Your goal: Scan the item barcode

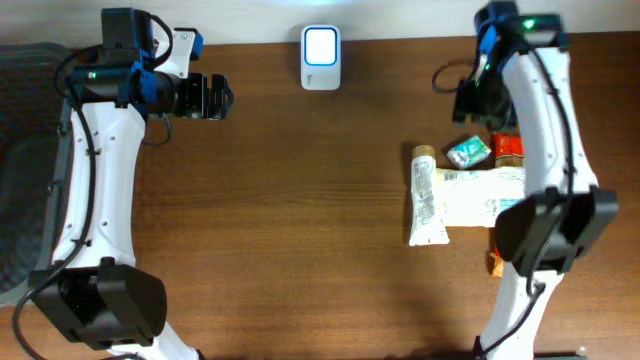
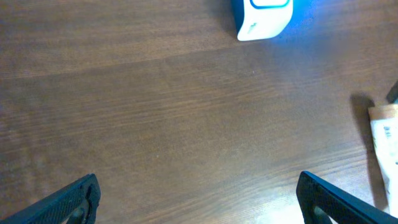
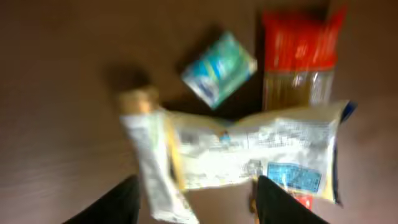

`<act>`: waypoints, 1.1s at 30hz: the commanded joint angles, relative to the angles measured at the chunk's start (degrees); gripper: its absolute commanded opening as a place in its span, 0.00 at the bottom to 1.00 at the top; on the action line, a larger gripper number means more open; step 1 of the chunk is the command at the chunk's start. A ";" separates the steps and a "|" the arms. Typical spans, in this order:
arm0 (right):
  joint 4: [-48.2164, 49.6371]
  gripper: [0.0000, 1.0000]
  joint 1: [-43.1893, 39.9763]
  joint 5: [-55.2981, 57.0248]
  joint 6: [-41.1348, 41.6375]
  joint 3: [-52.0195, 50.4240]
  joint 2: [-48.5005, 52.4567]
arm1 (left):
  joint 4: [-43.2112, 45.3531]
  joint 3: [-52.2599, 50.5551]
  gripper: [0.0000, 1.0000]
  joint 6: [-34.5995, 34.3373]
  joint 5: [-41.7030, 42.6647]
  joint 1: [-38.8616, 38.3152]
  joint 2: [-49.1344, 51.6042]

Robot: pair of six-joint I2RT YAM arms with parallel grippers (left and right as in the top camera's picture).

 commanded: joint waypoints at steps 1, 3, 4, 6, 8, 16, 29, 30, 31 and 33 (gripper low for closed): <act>-5.01 0.98 5.88 -6.14 -4.68 18.01 -11.32 | 0.09 0.31 0.99 0.94 0.02 0.35 -0.13; -5.01 0.99 9.99 -5.88 -4.66 20.41 -19.52 | 0.09 0.31 0.99 0.94 0.02 0.35 -0.13; -5.01 0.99 11.39 -5.88 -4.66 20.41 -23.52 | 0.09 0.31 0.99 0.94 0.02 0.35 -0.13; -5.01 0.99 12.13 -5.88 -4.68 20.39 -29.03 | 0.09 0.31 0.99 0.94 0.02 0.35 -0.13; -5.03 0.99 12.02 -5.57 -4.85 20.39 -33.46 | 0.09 0.31 0.99 0.94 0.02 0.28 -0.13; 13.68 0.99 10.01 7.48 -3.78 -8.33 -60.70 | 0.09 0.31 0.99 0.94 0.02 0.35 -0.13; 97.07 0.99 1.03 -1.16 -3.80 -124.43 -115.97 | 0.09 0.31 0.99 0.94 0.02 0.35 -0.13; 97.04 0.99 1.03 -1.16 -3.82 -126.68 -117.87 | 0.09 0.31 0.99 0.94 0.02 0.35 -0.13; 95.84 0.99 1.03 -1.22 -3.78 -128.80 -119.51 | 0.09 0.31 0.99 0.94 0.02 0.35 -0.13; 90.16 0.99 0.31 -2.10 -3.76 -131.45 -123.45 | 0.09 0.31 0.99 0.94 0.02 0.35 -0.13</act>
